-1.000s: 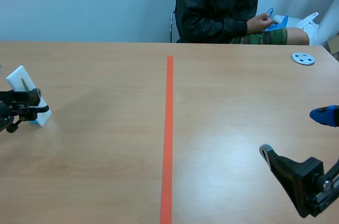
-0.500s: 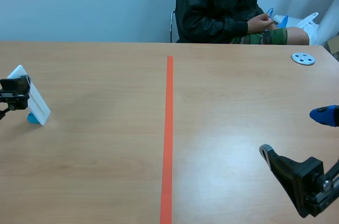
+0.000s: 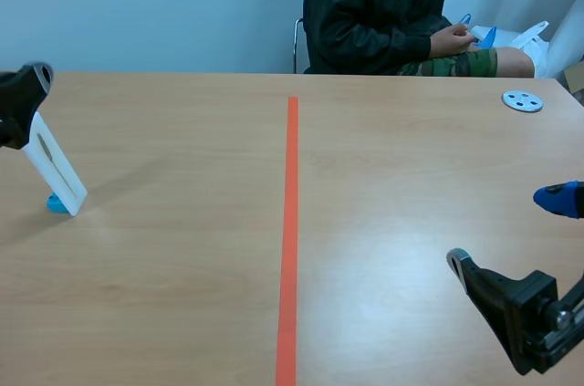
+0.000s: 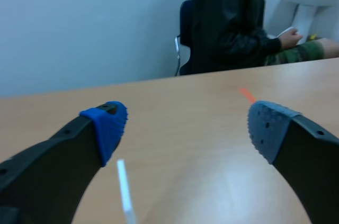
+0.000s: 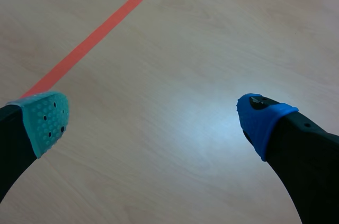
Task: Sort the leaf by its shape. The table is split by an orange tape line. A compound leaf with several leaflets goes to the left side, a simple leaf with one blade goes to the right side. Return to the home posture when a red brick is placed on the table.
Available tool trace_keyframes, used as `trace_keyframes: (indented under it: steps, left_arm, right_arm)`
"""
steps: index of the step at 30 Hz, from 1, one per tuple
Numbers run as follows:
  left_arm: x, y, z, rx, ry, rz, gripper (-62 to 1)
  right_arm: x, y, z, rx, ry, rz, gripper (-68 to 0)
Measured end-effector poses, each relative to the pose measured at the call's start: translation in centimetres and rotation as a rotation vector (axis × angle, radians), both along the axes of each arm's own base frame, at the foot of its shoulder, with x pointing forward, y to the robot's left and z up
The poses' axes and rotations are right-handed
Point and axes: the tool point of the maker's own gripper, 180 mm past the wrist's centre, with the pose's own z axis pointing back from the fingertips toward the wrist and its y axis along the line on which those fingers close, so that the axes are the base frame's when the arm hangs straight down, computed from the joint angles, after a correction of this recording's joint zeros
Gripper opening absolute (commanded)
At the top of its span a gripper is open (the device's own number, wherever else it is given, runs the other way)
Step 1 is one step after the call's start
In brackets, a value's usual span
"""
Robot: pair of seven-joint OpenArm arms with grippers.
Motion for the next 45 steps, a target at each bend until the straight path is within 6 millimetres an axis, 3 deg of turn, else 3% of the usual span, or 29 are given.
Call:
trace_keyframes:
  steps: [2, 6, 12, 18, 22, 36, 45]
  left_arm:
    - [-1.4, -1.9, 1.5, 0.012, -0.020, -0.073, 1.4]
    - [-5.0, -6.2, 3.3, 0.037, -0.026, -0.229, 1.4]
    - [-10.6, -11.3, 0.3, 0.132, 0.176, -0.415, 1.4]
    - [-13.8, -12.5, -1.9, 0.054, 0.281, -0.399, 1.4]
    - [-14.6, -12.8, -3.8, 0.114, 0.321, -0.382, 1.4]
    - [-14.9, -14.2, -6.8, 0.120, 0.428, -0.332, 1.4]
    - [-14.7, -14.2, -6.6, 0.099, 0.419, -0.319, 1.4]
  right_arm:
    - [0.0, 0.0, 0.0, 0.001, 0.000, -0.001, 0.4]
    - [0.0, 0.0, 0.0, 0.001, 0.000, -0.001, 0.4]
    - [0.0, 0.0, 0.0, 0.001, 0.000, -0.001, 0.4]
    - [0.0, 0.0, 0.0, 0.001, 0.000, -0.001, 0.4]
    - [0.0, 0.0, 0.0, 0.001, 0.000, -0.001, 0.4]
    - [0.0, 0.0, 0.0, 0.000, 0.000, 0.000, 0.4]
    - [0.0, 0.0, 0.0, 0.000, 0.000, 0.000, 0.4]
